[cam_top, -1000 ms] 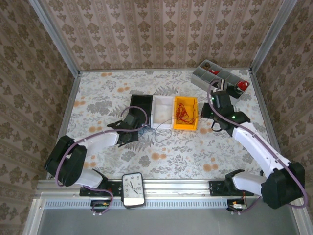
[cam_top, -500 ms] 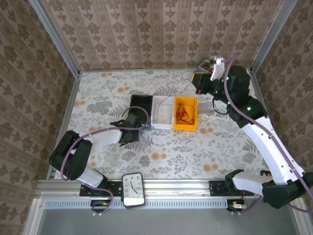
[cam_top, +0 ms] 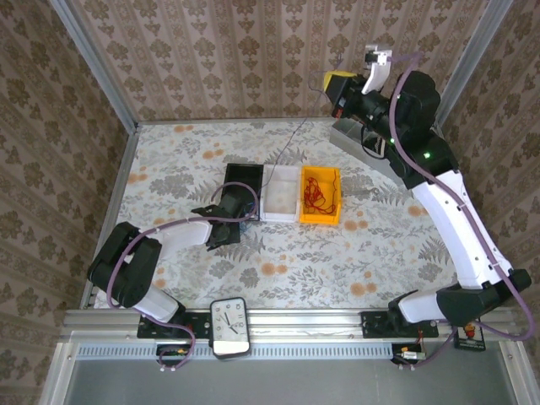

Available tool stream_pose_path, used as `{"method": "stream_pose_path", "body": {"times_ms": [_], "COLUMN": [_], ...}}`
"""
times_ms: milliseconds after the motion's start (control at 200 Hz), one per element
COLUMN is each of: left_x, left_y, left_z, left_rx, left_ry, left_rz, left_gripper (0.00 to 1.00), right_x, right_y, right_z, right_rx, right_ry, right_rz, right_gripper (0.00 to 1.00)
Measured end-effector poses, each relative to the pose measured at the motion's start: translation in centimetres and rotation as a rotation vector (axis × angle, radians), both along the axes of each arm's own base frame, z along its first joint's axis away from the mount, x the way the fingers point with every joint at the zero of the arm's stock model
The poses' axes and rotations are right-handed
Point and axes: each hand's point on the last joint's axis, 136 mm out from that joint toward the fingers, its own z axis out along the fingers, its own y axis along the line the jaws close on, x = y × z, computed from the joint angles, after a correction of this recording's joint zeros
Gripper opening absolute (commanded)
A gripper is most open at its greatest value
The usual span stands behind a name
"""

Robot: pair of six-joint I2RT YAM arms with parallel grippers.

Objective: Untangle the cables

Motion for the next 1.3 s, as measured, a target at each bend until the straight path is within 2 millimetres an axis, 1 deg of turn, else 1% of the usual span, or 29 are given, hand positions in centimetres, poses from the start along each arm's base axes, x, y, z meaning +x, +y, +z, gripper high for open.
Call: {"method": "stream_pose_path", "body": {"times_ms": [135,245,315,400,465,535,595,695,810,870,955,990,1175,1250,1300], "left_x": [0.0,0.0,0.0,0.0,0.0,0.0,-0.2,-0.5,-1.8,-1.9,-1.4,-1.2,-1.2,-1.2,-1.2], "left_y": [0.0,0.0,0.0,0.0,0.0,-0.2,-0.3,-0.7,-1.9,-2.2,-2.5,-2.6,-2.4,-2.4,-2.3], "left_z": [-0.1,-0.2,-0.2,-0.2,-0.1,0.1,0.2,0.5,1.3,2.1,3.3,3.6,3.6,3.6,3.6], "left_rx": [0.006,0.010,0.011,0.011,0.008,-0.013,-0.038,-0.096,-0.183,-0.212,-0.240,-0.247,-0.239,-0.236,-0.234], "left_ry": [0.005,0.009,0.011,0.012,0.008,-0.016,-0.043,-0.095,-0.130,-0.158,-0.203,-0.215,-0.216,-0.217,-0.217], "left_rz": [0.000,0.000,0.000,0.000,-0.006,-0.021,-0.040,-0.077,-0.149,-0.160,-0.159,-0.159,-0.155,-0.153,-0.152], "left_gripper": [0.00,0.00,0.00,0.00,0.00,0.00,0.00,0.00,0.00,0.00,0.00,0.00,0.00,0.00,0.00], "right_x": [-0.7,-2.1,-3.0,-3.7,-3.8,-3.2,-2.3,-0.4,1.2,1.6,2.1,2.4,3.7,3.9,4.0], "right_y": [-0.3,-0.7,-1.0,-1.1,-0.9,-0.2,0.6,1.9,3.0,3.2,3.6,3.8,5.1,5.4,5.5], "right_z": [3.2,6.8,8.7,10.2,10.4,9.7,8.7,6.3,3.3,2.0,0.3,-0.8,-6.7,-8.5,-9.3], "right_rx": [0.034,0.070,0.090,0.106,0.113,0.115,0.107,0.086,0.058,0.046,0.029,0.021,-0.023,-0.036,-0.041], "right_ry": [-0.087,-0.186,-0.239,-0.278,-0.283,-0.259,-0.229,-0.158,-0.078,-0.045,-0.013,0.008,0.135,0.173,0.188], "right_rz": [0.000,0.003,0.005,0.017,0.033,0.064,0.090,0.120,0.139,0.141,0.143,0.145,0.158,0.161,0.161], "right_gripper": [0.00,0.00,0.00,0.00,0.00,0.00,0.00,0.00,0.00,0.00,0.00,0.00,0.00,0.00,0.00]}}
